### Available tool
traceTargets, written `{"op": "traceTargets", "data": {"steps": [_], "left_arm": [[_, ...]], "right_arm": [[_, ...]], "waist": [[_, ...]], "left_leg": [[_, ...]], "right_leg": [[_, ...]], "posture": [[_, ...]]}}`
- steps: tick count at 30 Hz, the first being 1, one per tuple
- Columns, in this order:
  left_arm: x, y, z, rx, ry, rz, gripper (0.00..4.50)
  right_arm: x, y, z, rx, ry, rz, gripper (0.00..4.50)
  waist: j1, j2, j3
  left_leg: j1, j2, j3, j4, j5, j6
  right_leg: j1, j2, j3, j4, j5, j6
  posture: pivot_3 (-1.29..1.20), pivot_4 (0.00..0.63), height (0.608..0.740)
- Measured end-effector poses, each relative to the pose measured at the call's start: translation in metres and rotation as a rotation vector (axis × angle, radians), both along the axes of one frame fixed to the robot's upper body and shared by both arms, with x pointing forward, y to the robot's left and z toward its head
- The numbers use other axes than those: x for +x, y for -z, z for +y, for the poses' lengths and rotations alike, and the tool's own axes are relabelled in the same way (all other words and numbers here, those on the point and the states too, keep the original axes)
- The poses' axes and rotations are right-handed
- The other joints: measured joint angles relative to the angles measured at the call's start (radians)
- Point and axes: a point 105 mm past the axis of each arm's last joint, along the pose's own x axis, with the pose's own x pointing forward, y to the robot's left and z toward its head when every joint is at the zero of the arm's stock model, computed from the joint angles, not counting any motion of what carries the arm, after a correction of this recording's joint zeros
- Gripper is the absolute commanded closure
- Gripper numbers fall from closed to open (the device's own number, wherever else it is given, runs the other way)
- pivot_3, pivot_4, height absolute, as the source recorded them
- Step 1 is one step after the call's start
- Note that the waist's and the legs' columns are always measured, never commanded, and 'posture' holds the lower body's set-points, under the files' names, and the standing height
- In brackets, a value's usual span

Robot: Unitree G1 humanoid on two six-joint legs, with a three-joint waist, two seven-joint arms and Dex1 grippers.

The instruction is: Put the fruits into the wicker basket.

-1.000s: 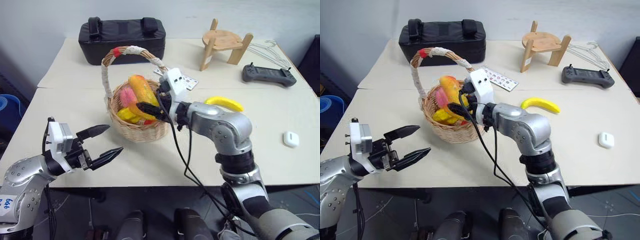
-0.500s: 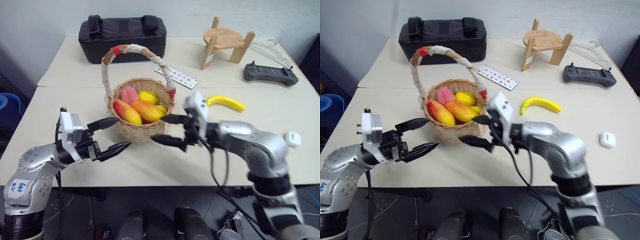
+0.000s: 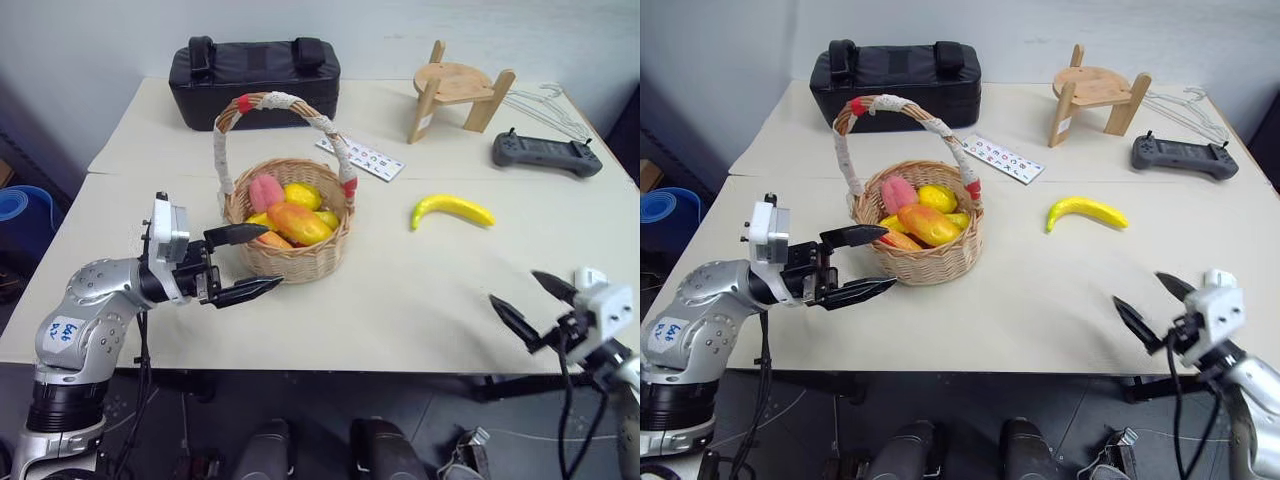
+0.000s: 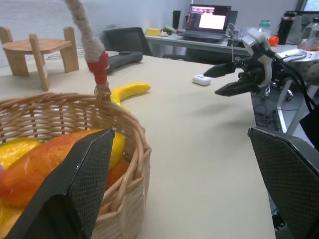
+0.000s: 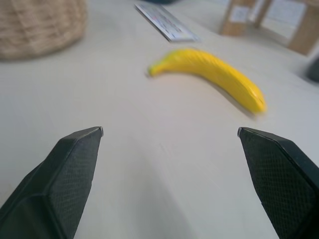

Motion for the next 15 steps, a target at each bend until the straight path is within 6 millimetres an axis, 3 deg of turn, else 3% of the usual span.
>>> {"op": "traceTargets", "data": {"steps": [4,10,12,15], "left_arm": [[0.001,-0.002,-0.001,0.011,0.023,-0.003,0.00],[0.000,-0.001,0.000,0.017,0.035,-0.003,0.00],[0.000,0.000,0.001,0.025,0.033,-0.002,0.00],[0.002,0.003,0.002,0.038,0.030,0.003,0.00]], "right_arm": [[-0.010,0.006,-0.023,-0.037,0.097,-0.022,0.01],[-0.009,0.001,-0.022,-0.039,0.094,-0.058,0.01],[0.005,0.000,-0.009,-0.018,0.048,-0.028,0.01],[0.046,-0.017,0.032,0.045,-0.031,0.009,0.01]], "waist": [[-0.007,0.000,0.000],[-0.002,0.000,0.000],[-0.005,0.000,0.000],[-0.024,0.001,0.001]], "left_leg": [[0.003,0.001,0.000,0.000,-0.002,0.000],[0.003,0.001,0.000,0.000,-0.001,-0.002],[0.003,0.001,0.000,0.000,-0.002,-0.002],[0.004,0.002,0.000,0.000,-0.001,-0.003]], "right_leg": [[0.002,0.001,0.002,0.000,0.000,0.000],[0.003,0.000,0.001,-0.002,0.000,0.000],[0.003,0.000,0.002,-0.001,0.000,0.000],[0.002,0.000,0.002,0.000,0.000,-0.001]], "posture": [[0.00,0.150,0.740],[0.00,0.150,0.740],[0.00,0.150,0.740],[0.00,0.150,0.740]]}}
